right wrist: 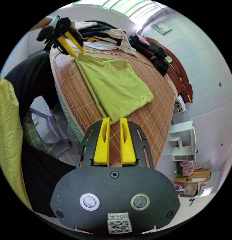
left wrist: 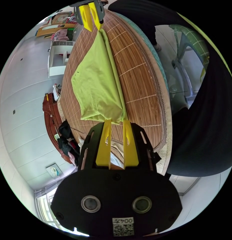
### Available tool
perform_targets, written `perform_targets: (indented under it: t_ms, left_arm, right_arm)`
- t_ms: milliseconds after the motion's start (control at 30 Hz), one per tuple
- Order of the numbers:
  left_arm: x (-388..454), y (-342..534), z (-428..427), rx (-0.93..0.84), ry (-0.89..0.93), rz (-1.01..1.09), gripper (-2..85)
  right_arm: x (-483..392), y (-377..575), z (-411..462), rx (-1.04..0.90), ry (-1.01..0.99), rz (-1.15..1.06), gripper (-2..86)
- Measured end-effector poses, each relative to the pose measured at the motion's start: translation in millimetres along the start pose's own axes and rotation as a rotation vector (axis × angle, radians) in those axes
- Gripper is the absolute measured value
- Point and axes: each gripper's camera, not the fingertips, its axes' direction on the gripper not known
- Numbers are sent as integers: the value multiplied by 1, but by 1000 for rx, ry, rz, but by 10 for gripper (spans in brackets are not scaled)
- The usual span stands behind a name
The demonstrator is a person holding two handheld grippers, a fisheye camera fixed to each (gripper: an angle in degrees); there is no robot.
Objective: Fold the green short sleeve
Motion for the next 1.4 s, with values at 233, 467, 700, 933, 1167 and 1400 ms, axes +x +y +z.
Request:
perform_targets:
  t_ms: [233, 467, 700, 933, 1167, 1400]
  left_arm:
    - [-5, 7, 4, 8, 30, -16, 77]
    - [-5, 16, 7, 15, 26, -17, 60]
    - [-16, 40, 1, 43, 49, -147, 30]
    - [1, 55, 2, 62, 81, -268, 14]
    - [38, 71, 27, 62, 120, -330, 5]
    - [50, 99, 35, 95, 158, -479, 5]
  right_arm:
    - [-8, -33, -2, -49, 58, -183, 49]
    - [-2, -50, -7, -42, 84, -219, -2]
    - [21, -40, -16, 8, 31, -89, -8]
    - [27, -10, -8, 62, -6, 75, -8]
    - [0, 22, 23, 65, -7, 77, -8]
    - [-42, 50, 46, 103, 107, 11, -6]
